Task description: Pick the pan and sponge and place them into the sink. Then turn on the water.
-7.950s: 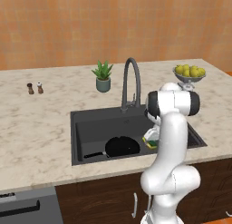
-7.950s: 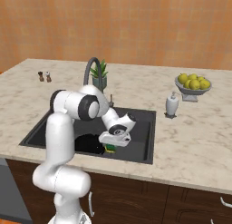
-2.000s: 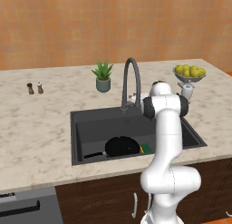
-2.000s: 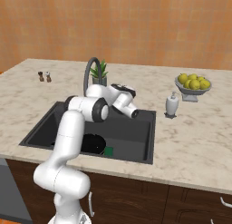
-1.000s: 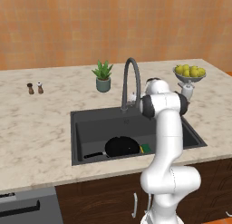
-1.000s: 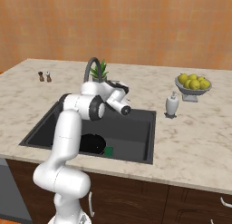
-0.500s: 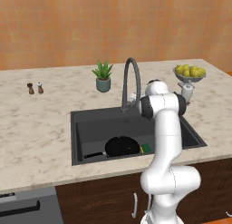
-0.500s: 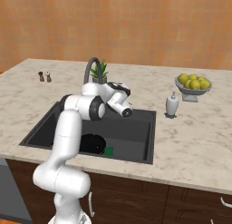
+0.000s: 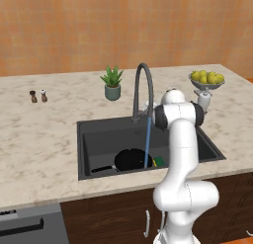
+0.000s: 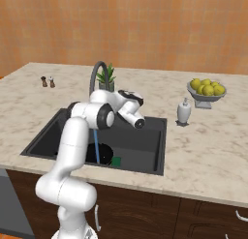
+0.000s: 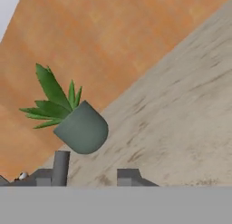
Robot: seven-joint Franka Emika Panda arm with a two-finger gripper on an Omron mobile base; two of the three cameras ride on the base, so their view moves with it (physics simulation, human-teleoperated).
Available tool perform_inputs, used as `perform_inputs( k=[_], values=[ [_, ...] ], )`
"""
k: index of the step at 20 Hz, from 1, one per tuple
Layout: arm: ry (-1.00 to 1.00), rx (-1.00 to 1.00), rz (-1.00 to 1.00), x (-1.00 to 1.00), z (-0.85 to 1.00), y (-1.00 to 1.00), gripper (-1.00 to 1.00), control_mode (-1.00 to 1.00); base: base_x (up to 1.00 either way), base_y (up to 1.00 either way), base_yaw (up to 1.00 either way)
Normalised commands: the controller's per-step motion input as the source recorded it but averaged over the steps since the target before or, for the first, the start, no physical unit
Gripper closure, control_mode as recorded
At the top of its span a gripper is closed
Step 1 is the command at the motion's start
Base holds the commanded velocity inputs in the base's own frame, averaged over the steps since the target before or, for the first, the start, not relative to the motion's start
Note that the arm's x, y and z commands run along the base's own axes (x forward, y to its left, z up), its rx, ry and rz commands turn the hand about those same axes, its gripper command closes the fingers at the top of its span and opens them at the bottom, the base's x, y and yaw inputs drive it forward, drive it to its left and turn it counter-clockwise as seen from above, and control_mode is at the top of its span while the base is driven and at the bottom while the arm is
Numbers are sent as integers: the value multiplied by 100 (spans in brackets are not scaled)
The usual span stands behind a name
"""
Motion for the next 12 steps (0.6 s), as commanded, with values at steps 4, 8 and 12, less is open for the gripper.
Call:
perform_inputs(
  k=[4, 8, 12],
  values=[
    [-1, 20, 0, -97, 32, -89, 100, -100, 0, 0, 0],
    [-9, 22, 0, -100, 69, -76, 100, -100, 0, 0, 0],
    [-18, 20, 0, -100, 91, -28, 100, -100, 0, 0, 0]
  ],
)
